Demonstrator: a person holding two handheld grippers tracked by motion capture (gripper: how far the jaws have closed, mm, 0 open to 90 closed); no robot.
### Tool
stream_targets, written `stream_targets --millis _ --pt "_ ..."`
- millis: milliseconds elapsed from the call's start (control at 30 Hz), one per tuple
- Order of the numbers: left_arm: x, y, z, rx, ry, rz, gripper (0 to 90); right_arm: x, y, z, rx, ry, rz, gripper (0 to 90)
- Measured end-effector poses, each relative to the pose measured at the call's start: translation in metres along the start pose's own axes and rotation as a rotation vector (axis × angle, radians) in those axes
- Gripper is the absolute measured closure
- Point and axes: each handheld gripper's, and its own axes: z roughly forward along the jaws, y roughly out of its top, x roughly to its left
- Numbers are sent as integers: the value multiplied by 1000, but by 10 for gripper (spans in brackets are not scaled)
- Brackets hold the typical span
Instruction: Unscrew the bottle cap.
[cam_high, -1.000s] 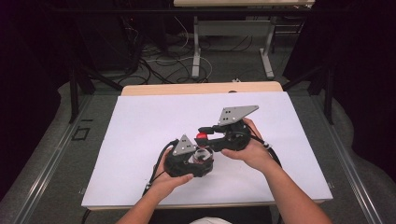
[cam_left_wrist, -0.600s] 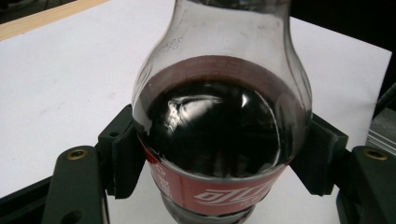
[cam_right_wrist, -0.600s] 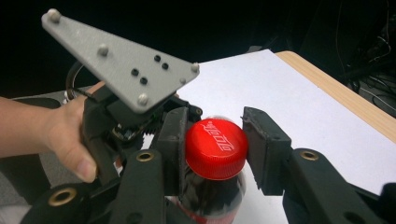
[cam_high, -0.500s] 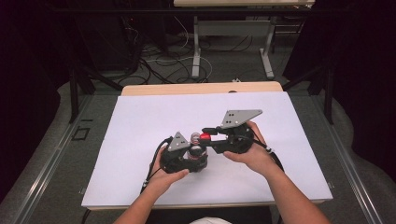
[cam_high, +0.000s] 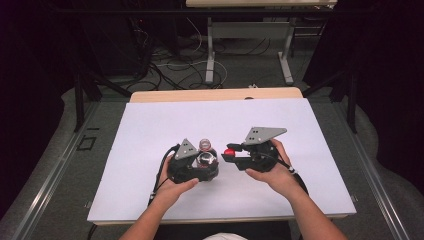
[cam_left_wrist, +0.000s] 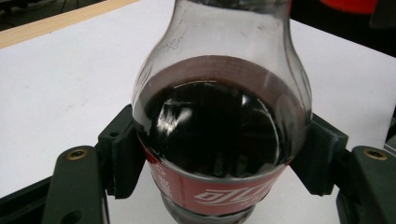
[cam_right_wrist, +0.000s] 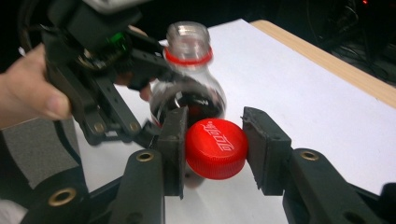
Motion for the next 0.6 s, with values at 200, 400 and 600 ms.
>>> stream_targets --millis 200,400,600 --pt "1 1 1 10 2 -5 297 1 -18 1 53 -34 47 610" --pt "2 6 3 2 15 2 297 1 -32 2 122 -75 94 610" --pt "3 18 3 -5 16 4 297 -9 -45 4 179 -107 158 609"
